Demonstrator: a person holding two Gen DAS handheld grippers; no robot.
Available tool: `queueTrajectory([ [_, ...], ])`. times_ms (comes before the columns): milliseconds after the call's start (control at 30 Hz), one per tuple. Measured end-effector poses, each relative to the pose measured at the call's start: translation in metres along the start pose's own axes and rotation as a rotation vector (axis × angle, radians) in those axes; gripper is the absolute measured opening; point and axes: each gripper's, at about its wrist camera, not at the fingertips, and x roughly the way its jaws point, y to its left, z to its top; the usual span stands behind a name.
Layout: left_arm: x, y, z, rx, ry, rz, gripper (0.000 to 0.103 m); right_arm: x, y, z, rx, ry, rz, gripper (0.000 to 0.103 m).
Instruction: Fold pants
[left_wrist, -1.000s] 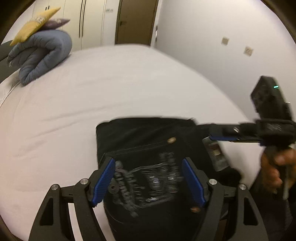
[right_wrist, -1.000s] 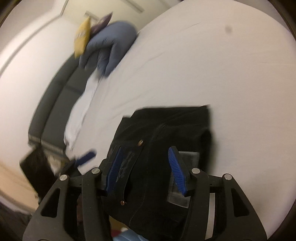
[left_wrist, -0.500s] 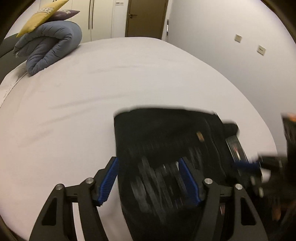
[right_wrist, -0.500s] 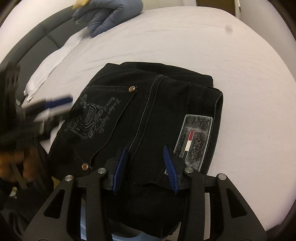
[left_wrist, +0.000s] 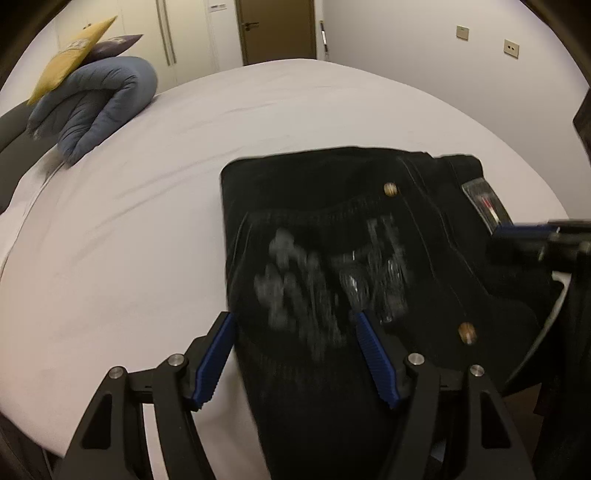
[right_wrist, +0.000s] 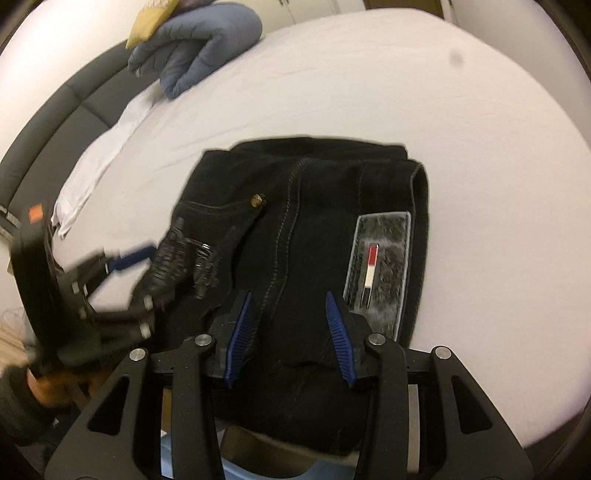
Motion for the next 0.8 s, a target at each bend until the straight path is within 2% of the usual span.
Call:
queueTrajectory([
  [100, -0.006, 0.000, -0.013, 0.001, -0.008, 0.007, 0.070, -0.013, 0.005, -0.014, -0.007, 0.011, -0.032, 0.039],
  [167, -0.008, -0.002, -0.015, 0.019, -0.013, 0.017, 0.070, -0.005, 0.004, -0.025, -0.003, 0.036, -0.060, 0.039],
  [300, -0.003, -0.002, -0.017, 0.019, -0.018, 0.011, 0.071, 0.007, 0.007, -0.038, -0.050, 0.004, -0.106, 0.039],
  [433, 0.007, 0.019, -0.013, -0.072, -0.004, -0.035, 0.094, 0.016, 0.009, -0.040, -0.109, -0.041, -0.135, 0.040],
  [467, 0.007, 0.025, -0.011, -0.093, 0.010, -0.060, 0.094, 0.016, 0.009, -0.039, -0.115, -0.044, -0.136, 0.040],
  [533, 0.000, 0.032, -0.006, -0.113, 0.021, -0.079, 0.093, 0.009, 0.009, -0.032, -0.095, -0.030, -0.117, 0.040],
  [600, -0.013, 0.040, 0.000, -0.117, 0.003, -0.060, 0.093, -0.010, 0.003, -0.021, -0.019, -0.040, -0.051, 0.040],
  [667, -0.028, 0.053, 0.009, -0.155, -0.044, -0.066, 0.095, -0.037, -0.011, -0.011, 0.070, -0.119, 0.035, 0.047],
  [700, -0.032, 0.060, 0.013, -0.183, -0.059, -0.088, 0.098, -0.049, -0.021, -0.007, 0.102, -0.164, 0.060, 0.058],
  [733, -0.032, 0.067, 0.018, -0.205, -0.063, -0.103, 0.101, -0.056, -0.031, -0.003, 0.127, -0.189, 0.078, 0.063],
  [800, -0.023, 0.079, 0.025, -0.231, -0.038, -0.123, 0.102, -0.054, -0.050, 0.005, 0.168, -0.172, 0.102, 0.062],
])
